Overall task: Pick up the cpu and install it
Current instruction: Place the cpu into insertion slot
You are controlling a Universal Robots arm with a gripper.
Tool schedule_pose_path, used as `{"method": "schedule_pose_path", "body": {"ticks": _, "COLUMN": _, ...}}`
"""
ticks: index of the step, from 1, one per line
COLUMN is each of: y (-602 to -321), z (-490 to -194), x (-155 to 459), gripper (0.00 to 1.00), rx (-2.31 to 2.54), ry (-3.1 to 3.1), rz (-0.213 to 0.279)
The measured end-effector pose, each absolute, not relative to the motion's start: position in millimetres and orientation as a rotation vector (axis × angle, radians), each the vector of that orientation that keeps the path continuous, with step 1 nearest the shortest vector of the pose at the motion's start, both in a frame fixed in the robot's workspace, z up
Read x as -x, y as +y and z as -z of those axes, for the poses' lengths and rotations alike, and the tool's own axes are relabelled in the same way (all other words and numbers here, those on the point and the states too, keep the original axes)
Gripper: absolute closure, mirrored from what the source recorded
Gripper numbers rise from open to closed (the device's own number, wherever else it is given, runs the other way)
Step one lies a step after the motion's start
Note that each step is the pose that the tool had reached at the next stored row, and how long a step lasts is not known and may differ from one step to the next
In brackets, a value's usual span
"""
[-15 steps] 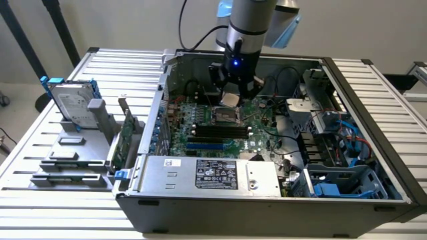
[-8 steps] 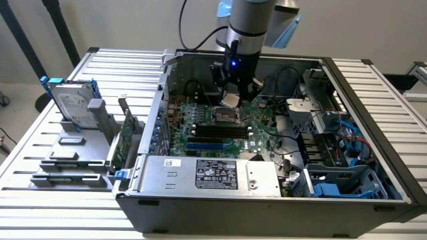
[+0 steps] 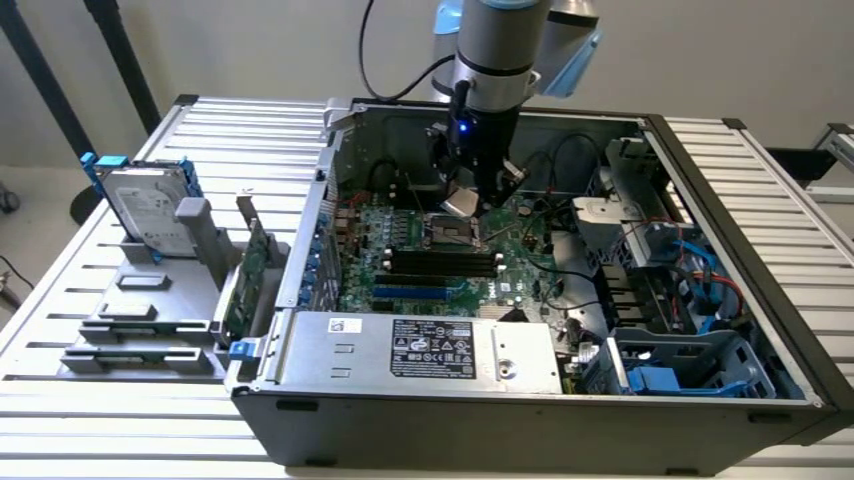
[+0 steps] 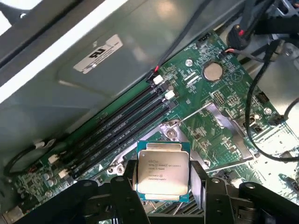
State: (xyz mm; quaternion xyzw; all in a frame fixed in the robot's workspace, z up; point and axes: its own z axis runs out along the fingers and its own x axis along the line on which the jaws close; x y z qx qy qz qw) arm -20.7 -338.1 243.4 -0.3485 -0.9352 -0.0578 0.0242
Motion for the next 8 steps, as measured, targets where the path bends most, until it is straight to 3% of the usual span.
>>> {"method": "schedule_pose_path", "body": {"ticks": 8, "y": -338.1, "z": -240.7, "x": 20.7, "gripper": 0.45, "rx": 1.29, "ry": -2.815, "rz": 0.184}}
